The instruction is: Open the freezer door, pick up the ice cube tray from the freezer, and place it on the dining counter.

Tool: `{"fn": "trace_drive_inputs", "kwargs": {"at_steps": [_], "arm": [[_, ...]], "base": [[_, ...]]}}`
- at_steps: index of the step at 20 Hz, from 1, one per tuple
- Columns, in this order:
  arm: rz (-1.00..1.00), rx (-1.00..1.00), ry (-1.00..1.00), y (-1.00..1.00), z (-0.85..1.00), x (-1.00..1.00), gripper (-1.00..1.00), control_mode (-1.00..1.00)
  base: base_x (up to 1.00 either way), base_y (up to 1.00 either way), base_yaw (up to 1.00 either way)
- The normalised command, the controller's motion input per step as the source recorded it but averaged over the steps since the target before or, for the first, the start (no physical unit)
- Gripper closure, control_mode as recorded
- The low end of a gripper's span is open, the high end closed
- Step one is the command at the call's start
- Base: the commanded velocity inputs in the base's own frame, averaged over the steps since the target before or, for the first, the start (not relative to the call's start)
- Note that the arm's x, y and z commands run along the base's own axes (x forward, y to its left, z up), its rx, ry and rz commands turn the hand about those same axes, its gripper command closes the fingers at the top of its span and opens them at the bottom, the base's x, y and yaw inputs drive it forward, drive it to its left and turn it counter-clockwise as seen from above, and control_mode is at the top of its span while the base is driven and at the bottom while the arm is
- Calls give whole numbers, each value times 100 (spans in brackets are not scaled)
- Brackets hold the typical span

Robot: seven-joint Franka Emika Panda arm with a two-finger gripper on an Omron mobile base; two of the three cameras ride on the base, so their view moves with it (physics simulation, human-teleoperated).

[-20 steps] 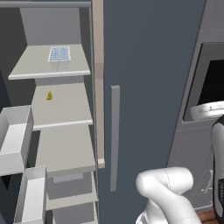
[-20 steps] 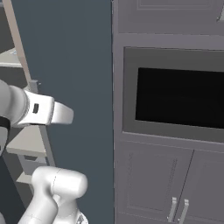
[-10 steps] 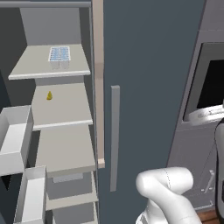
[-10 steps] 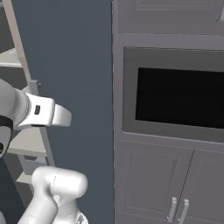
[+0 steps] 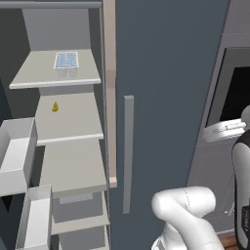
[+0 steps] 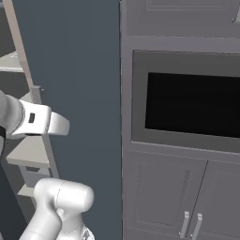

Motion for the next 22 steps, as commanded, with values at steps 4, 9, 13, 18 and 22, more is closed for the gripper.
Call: {"fn": "trace_drive_inputs", "kwargs": {"at_steps": [4, 9, 13, 18, 22], "arm": [[0, 0, 0, 0, 0, 0, -100, 100], [0, 0, 0, 0, 0, 0, -100, 100], [0, 0, 0, 0, 0, 0, -100, 100], [0, 0, 0, 0, 0, 0, -100, 100], [0, 0, 0, 0, 0, 0, -100, 100]], "base": [[-13, 23, 0], [-26, 58, 0], [-22, 92, 2], [-3, 68, 9], [22, 16, 10]]}}
